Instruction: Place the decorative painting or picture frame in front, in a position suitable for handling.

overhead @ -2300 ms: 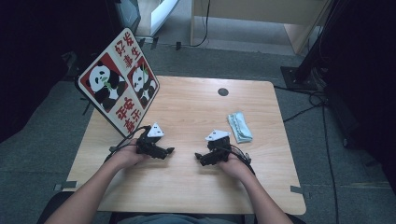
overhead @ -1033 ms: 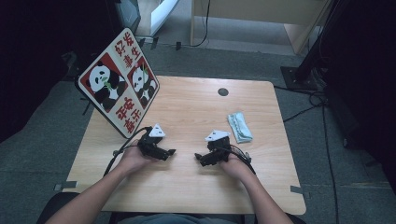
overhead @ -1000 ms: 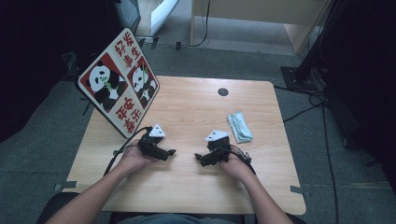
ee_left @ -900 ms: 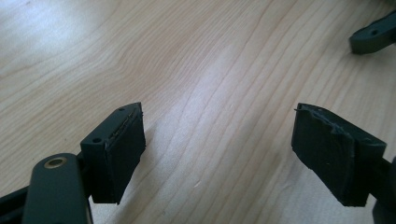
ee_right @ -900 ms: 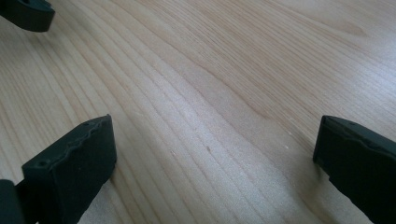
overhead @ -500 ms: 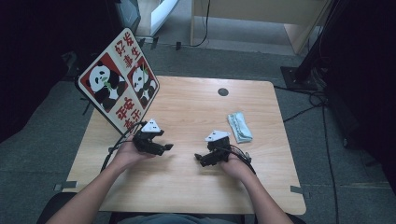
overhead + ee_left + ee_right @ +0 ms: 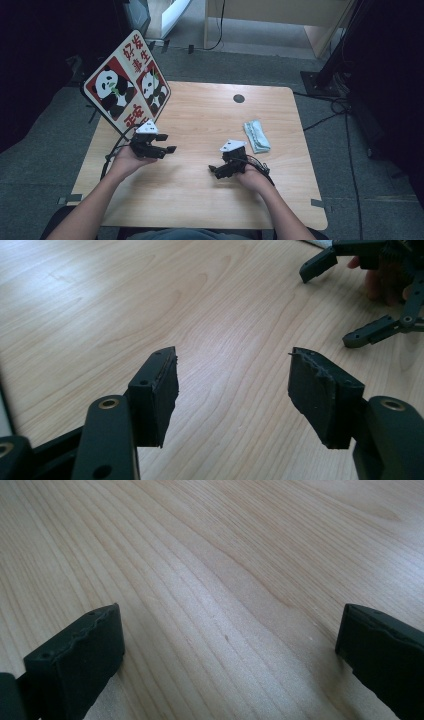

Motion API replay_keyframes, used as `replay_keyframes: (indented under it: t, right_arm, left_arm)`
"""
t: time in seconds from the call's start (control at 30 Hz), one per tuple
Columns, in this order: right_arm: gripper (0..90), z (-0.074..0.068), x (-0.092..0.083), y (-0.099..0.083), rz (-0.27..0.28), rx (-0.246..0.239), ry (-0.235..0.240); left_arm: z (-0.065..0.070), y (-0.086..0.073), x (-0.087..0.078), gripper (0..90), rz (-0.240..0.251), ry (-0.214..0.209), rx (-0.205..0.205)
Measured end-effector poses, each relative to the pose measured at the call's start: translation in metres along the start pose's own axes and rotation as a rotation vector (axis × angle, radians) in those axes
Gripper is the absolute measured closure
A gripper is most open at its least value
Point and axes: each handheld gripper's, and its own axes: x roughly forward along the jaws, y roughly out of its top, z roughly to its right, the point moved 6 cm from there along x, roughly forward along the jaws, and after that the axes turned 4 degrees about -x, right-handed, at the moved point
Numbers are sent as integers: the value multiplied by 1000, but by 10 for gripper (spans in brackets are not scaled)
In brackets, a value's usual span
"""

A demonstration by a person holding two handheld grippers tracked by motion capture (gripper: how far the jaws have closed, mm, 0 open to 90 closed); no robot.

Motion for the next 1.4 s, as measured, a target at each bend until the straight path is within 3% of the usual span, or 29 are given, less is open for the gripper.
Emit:
replay_keyframes:
  t: [0.43, 0.57, 0.8, 1.1, 1.4]
  right_arm:
    - [0, 0, 0, 0, 0, -6, 1]
    - [0, -1, 0, 0, 0, -2, 0]
    - [0, -2, 0, 0, 2, -2, -3]
    - [0, -4, -1, -1, 0, 0, 0]
    - [0, -4, -1, -1, 0, 0, 1]
  left_arm:
    - [-15, 0, -39, 410, 66, 38, -27]
    - [-12, -3, -45, 415, 52, 43, -6]
    - [-13, -7, -54, 419, 45, 43, -10]
    - [-21, -11, -72, 438, 85, 64, -45]
    - [-33, -25, -100, 449, 102, 129, -68]
